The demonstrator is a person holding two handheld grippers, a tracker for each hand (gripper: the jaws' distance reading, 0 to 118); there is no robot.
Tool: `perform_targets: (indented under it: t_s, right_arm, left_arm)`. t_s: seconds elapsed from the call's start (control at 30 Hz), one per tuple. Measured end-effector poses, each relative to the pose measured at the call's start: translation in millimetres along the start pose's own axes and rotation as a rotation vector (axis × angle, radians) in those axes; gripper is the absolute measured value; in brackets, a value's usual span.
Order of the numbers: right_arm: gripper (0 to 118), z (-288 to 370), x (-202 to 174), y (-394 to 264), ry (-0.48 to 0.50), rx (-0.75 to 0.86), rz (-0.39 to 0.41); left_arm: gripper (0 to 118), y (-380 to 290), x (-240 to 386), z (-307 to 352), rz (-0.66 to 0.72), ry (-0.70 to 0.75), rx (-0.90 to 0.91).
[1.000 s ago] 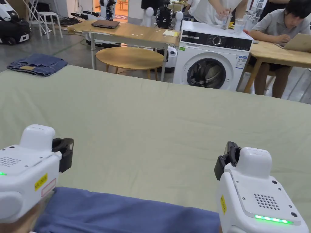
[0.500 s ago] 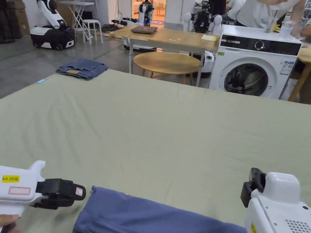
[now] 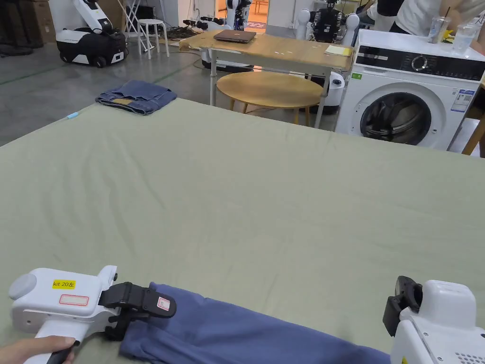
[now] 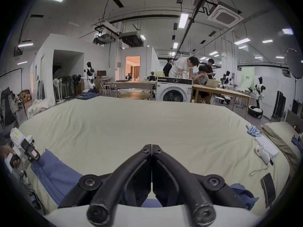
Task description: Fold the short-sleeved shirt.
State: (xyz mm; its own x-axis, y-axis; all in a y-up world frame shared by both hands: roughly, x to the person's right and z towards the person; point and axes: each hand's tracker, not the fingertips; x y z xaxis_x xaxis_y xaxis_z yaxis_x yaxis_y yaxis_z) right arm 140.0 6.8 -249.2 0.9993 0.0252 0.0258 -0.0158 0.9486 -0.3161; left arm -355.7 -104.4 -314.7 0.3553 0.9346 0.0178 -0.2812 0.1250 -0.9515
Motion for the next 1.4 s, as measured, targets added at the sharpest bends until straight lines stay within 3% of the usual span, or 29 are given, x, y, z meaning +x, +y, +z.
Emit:
perform_targets:
  t_s: [0.07,0.13,0.17,0.23,0.53,0.77,1.13,1.4]
  right_arm:
    - [0,-1,1,-1,0.002,-0.009,-0.006]
    - [0,-1,1,-2,0.002,-0.014,-0.005]
    - [0,-2,1,-2,0.001,-0.016,-0.003]
    - [0,-3,2,-4,0.003,-0.023,-0.006]
    - [0,-1,4,-1,0.008,-0.026,0.004]
    - [0,4,7,8,0.008,-0.002,0.021]
    - [0,2,5,14,0.034,0.016,0.03]
    - [0,7,5,16,0.036,0.018,0.016]
  left_arm:
    - [58,0,5,-7,-0.019,0.034,-0.009]
    - [17,0,4,-12,-0.053,0.168,-0.019]
    - [6,-1,2,-14,-0.053,0.215,-0.009]
    - [4,-5,3,-8,-0.03,0.128,0.028]
    - [2,-15,47,-1,-0.213,0.344,0.086]
    - [2,-11,86,18,-0.292,0.355,0.105]
    - [2,-16,127,96,-0.353,0.676,0.198]
    - [2,-36,161,65,-0.371,0.445,0.166]
